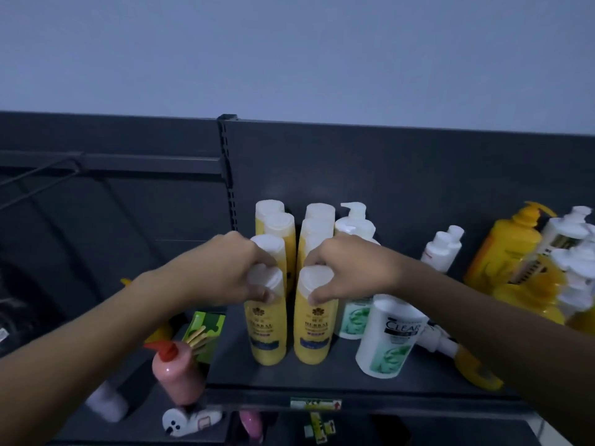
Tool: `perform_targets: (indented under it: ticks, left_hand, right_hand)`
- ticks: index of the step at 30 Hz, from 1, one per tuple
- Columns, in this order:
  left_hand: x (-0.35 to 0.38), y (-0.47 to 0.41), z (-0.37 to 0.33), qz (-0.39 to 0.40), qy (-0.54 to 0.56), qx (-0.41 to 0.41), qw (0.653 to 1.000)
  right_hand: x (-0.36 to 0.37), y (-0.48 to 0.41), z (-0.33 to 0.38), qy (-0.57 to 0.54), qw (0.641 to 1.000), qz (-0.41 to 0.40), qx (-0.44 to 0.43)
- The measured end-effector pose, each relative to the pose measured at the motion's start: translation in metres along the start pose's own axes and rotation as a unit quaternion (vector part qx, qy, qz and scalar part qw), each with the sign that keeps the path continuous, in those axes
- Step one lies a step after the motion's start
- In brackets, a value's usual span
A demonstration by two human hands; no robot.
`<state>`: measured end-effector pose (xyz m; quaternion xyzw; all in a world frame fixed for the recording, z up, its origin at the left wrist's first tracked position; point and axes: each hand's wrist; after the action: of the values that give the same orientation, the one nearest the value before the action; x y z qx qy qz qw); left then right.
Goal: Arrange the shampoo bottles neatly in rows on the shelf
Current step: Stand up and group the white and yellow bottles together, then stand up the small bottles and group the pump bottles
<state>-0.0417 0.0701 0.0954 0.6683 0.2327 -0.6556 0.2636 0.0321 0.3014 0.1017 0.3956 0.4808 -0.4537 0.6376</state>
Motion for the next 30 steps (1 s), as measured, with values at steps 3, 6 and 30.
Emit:
perform_targets:
  ticks: [3, 6, 30]
  left_hand:
    - [-0.004, 0.003, 0.002, 0.011, -0.012, -0.004, 1.000]
    - [-0.006, 0.004, 0.000, 0.019, -0.020, -0.013, 1.000]
    - [-0.055, -0.123, -0.095, -0.122, 0.127, 0.078, 0.981]
  right_hand:
    - [0.002, 0.000, 0.000, -0.011, 1.000, -0.019, -0.002]
    - [0.006, 0.000, 0.000, -0.011, 1.000, -0.016, 0.004]
    - [-0.002, 0.062, -0.045, -0.020, 0.992, -0.037, 0.121]
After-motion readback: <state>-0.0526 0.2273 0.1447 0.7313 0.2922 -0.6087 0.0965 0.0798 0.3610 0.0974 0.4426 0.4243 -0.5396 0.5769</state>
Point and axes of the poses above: each hand's wrist, its own y-axis away from the middle knuckle, its own x-axis out of the palm, z = x × y, and after that the axes turned 2 degrees about -y, right-handed
